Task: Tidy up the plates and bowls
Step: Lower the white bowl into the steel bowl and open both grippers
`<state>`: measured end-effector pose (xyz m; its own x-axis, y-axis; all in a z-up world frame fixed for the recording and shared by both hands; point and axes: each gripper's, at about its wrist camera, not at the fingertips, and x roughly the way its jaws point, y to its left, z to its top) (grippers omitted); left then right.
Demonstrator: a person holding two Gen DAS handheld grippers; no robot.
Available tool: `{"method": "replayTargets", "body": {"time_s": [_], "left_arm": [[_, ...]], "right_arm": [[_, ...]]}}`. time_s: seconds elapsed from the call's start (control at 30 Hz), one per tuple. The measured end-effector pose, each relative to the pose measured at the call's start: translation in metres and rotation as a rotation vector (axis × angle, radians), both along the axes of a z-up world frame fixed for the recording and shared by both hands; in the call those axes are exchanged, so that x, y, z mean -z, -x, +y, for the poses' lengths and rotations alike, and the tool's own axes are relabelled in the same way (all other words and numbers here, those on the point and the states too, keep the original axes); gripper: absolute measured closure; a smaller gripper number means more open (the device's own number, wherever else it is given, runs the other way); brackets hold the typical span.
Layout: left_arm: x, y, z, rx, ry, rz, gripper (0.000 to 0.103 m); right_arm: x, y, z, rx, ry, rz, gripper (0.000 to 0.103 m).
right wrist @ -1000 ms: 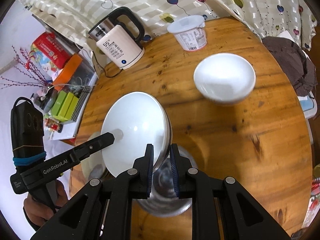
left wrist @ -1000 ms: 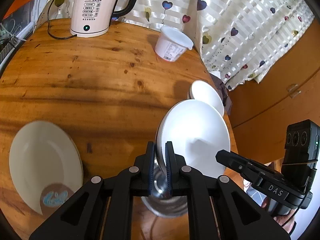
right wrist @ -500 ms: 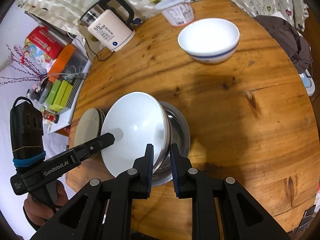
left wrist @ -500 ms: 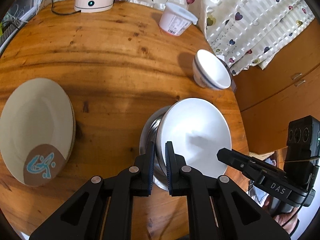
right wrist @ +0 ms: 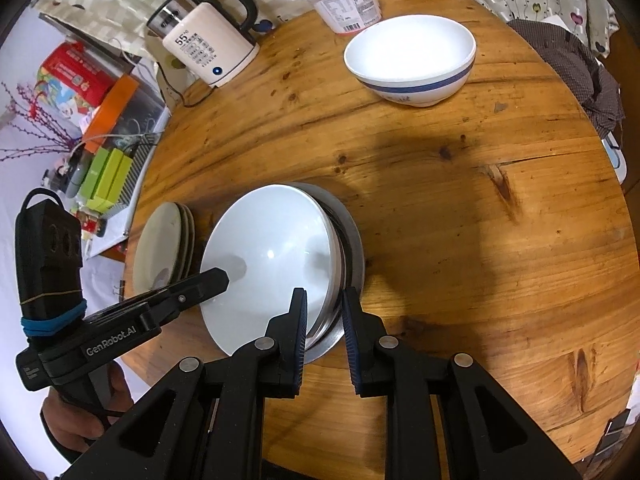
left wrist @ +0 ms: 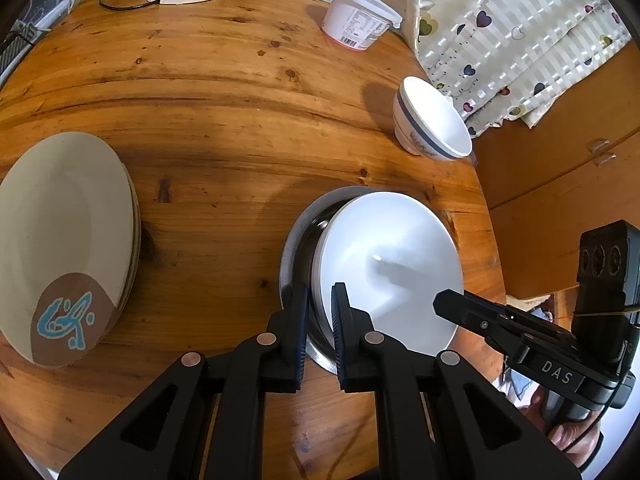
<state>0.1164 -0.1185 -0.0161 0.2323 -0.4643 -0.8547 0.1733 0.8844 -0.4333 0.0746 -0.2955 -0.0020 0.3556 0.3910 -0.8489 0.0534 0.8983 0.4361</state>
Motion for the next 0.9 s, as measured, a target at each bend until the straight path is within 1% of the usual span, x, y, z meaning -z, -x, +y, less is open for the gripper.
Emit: {"method": "replayTargets", "body": {"time_s": [0.13,0.2,0.27,0.53,0.57,0.6,0.67,0.9], "left_arm": [[0.001,-0.001,0.0,0.001,0.003,0.0,0.092],[0.0,0.0,0.001,-0.004,0.007,-0.004,0.09],[-0.003,0.0,0.001,-0.007,0.001,-0.019,0.09],[-0.011,-0.001,0.007,-0.031,0.005,-0.057,0.09],[-0.01,-0.001,0.008,-0.037,0.002,-0.061,0.09],[-0.011,-0.002,0.008,-0.042,-0.003,-0.066,0.09],[-0.01,-0.002,0.01,-0.049,-0.006,-0.072,0.09],[-0.006,-0.004,0.011,-0.049,0.002,-0.061,0.09]], "right_arm": [[-0.001,0.0,0.002,-0.008,0.015,-0.005,0.081],[-0.002,0.0,0.002,-0.011,0.019,-0.008,0.077],[-0.003,0.0,0.001,-0.013,0.017,-0.017,0.076],[-0.009,-0.001,0.0,-0.021,0.03,-0.056,0.076],[-0.008,-0.002,0.0,-0.02,0.031,-0.06,0.08],[-0.008,-0.002,0.0,-0.018,0.031,-0.064,0.087],[-0.008,-0.004,-0.001,-0.019,0.022,-0.065,0.092],[-0.007,-0.004,-0.002,-0.011,0.021,-0.063,0.092]]}}
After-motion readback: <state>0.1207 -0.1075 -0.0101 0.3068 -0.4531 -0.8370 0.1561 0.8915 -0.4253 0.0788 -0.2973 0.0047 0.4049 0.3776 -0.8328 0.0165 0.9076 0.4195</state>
